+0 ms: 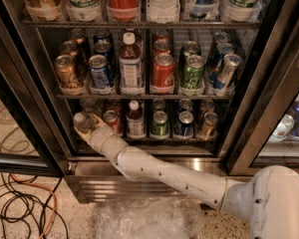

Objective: Pick water bottle from bottom shelf of fridge

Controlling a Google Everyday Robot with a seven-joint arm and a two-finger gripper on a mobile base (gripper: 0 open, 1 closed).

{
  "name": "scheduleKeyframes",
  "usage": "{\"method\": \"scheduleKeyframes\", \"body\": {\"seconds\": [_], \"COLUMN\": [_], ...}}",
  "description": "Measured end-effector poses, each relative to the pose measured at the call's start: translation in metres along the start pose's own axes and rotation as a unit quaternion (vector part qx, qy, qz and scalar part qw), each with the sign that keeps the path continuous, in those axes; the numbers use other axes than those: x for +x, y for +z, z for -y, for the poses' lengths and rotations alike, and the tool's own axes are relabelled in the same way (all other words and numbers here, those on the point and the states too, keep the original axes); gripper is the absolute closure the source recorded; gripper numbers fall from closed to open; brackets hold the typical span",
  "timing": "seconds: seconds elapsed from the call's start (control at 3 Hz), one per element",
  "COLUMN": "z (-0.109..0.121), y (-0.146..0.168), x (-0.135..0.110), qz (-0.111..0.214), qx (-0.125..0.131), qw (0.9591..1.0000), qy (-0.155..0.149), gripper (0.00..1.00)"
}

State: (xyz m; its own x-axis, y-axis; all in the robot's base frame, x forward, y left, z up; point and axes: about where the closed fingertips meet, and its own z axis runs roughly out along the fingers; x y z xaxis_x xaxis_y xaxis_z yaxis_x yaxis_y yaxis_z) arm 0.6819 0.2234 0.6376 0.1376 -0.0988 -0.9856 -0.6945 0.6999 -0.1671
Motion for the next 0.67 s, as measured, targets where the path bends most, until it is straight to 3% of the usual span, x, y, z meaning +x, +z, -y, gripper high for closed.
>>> {"method": "scheduleKeyframes", "body": {"seconds": [0.33,0.67], "z": [0.0233,0.0233], "y": [-0.0363,-0.0363], "x": [-0.018,-0.0181], "qz": [0.019,0.019], "qx": [0.059,0.059], "qw": [0.998,0.998], "qy": [0.013,0.013], "gripper": [1.0,1.0]}}
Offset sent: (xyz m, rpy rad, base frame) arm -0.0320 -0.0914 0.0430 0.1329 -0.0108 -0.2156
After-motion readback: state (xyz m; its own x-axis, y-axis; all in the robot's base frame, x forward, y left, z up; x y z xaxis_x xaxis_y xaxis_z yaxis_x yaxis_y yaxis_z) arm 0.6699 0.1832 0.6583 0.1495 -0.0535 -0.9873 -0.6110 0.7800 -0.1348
